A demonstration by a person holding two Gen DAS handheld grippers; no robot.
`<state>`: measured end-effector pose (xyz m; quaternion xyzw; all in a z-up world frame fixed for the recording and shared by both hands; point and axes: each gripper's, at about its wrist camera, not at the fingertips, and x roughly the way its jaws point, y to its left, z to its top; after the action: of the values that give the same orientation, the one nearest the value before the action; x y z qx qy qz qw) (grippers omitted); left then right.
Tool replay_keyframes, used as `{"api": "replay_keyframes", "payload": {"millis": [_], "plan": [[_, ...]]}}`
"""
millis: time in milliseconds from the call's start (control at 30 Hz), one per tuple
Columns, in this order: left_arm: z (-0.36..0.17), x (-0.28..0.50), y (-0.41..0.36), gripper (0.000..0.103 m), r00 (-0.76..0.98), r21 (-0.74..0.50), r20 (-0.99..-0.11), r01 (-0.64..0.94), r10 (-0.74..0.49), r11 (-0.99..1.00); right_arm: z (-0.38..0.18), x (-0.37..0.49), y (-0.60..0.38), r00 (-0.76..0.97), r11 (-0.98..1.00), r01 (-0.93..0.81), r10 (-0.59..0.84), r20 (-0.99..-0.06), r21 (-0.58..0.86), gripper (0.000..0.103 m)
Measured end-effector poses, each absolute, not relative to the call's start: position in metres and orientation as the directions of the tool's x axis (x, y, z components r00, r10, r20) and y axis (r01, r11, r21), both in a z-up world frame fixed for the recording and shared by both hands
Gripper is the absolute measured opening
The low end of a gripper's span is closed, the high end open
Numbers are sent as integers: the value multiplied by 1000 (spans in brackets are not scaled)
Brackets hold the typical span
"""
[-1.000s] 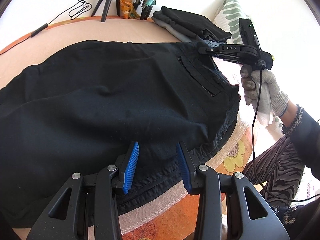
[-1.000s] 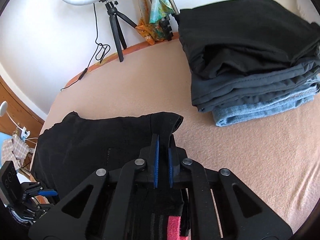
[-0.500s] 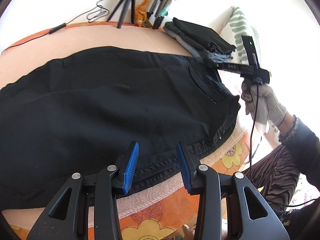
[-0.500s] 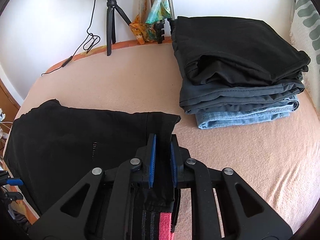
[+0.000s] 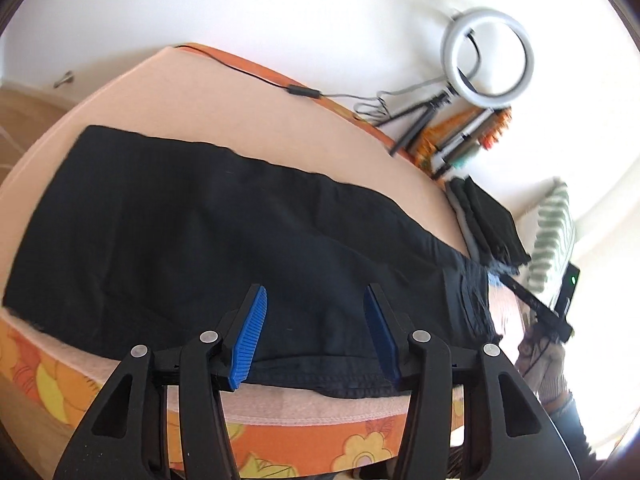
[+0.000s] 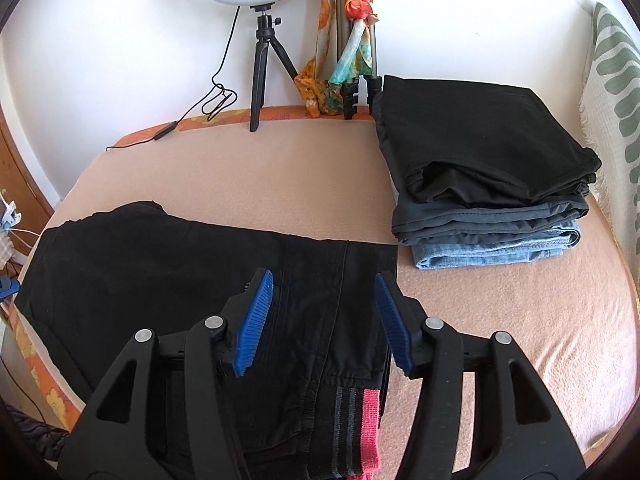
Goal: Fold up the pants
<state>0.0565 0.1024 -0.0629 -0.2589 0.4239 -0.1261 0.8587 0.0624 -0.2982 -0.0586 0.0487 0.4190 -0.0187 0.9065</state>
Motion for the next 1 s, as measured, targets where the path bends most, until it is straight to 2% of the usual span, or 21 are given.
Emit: {"api": "replay_keyframes", "payload": {"millis": [133, 333, 467, 700, 1000], "plan": [[-71, 48, 148, 50, 651, -628, -644, -150, -401, 764, -45, 59, -289, 672, 991, 66, 42, -739, 117, 57], [-85, 31, 178, 50, 678, -672, -643, -275, -357, 687, -35, 59, -263, 685, 982, 13, 127, -718, 186, 57], [-101, 17, 186, 50, 680, -712, -639, -344, -360, 613, -30, 55, -237, 696, 986, -50, 149, -703, 159, 57], [-119, 6, 206, 50, 674, -703, -668, -434, -315, 564, -25, 51, -215, 703, 984, -110, 178, -689, 143, 57], [-127, 4, 215, 50, 660, -677, -696, -474, -282, 562, -19, 52, -231, 722, 980, -68, 179, -668, 189, 57]]}}
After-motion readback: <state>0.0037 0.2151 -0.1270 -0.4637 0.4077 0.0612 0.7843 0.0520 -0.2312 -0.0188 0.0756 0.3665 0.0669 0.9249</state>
